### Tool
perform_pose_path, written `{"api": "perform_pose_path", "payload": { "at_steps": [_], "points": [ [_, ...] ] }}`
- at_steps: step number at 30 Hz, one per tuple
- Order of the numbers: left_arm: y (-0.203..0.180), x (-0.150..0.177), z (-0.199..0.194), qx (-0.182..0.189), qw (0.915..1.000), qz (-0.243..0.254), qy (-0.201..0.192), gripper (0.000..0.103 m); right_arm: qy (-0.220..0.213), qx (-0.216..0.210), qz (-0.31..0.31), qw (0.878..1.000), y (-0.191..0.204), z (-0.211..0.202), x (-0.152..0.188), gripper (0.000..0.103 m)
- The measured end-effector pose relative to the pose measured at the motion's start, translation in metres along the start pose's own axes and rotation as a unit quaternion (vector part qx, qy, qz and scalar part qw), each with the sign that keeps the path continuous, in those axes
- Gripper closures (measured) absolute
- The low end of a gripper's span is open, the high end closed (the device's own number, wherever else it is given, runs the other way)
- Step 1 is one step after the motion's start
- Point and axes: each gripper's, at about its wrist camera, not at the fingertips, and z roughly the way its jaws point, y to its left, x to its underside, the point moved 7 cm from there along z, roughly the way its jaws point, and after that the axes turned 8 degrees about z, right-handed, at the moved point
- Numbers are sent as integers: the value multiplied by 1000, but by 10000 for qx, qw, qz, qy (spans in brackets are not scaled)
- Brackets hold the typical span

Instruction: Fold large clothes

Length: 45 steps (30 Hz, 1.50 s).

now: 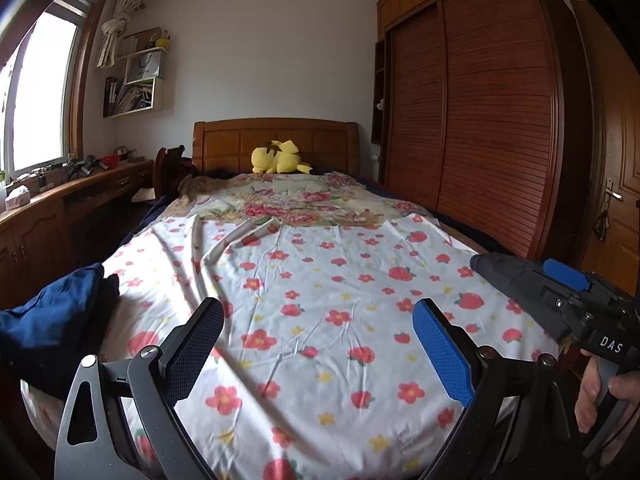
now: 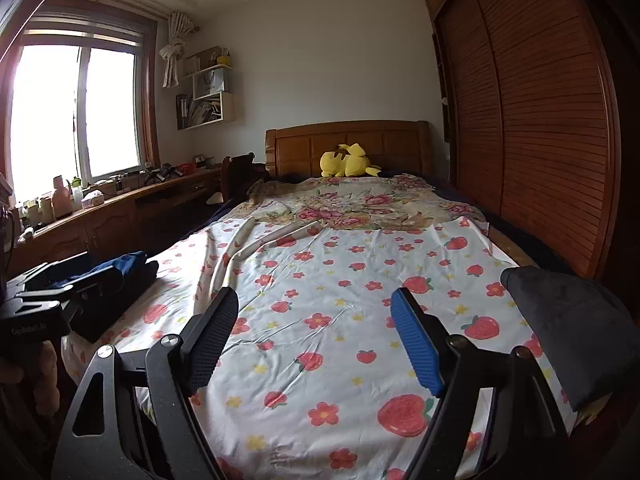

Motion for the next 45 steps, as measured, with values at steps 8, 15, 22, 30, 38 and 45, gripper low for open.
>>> {"api": "perform_pose_path", "payload": {
  "at_steps": [8, 15, 22, 30, 38, 45],
  "points": [
    [-3, 2, -1, -39, 10000, -16, -4, 7, 16, -74, -9, 10000, 2, 1, 6, 24],
    [-5, 3, 4, -76, 10000, -19, 28, 7, 22, -68, -18, 10000, 2, 2, 7, 24],
    [-5, 3, 3, -105, 9999, -20, 35, 7, 15, -46, -16, 10000, 1, 3, 8, 24],
    [-7, 4, 3, -123, 9999, 13, 27, 7, 15, -55, -7, 10000, -1, 4, 9, 24],
    [-6, 5, 0, -119, 9999, 7, 6, 7, 1, -21, -13, 10000, 0, 3, 10, 24],
    [-6, 5, -2, -118, 9999, 3, -13, 7, -6, -21, -17, 10000, 0, 3, 10, 24]
  ]
}}
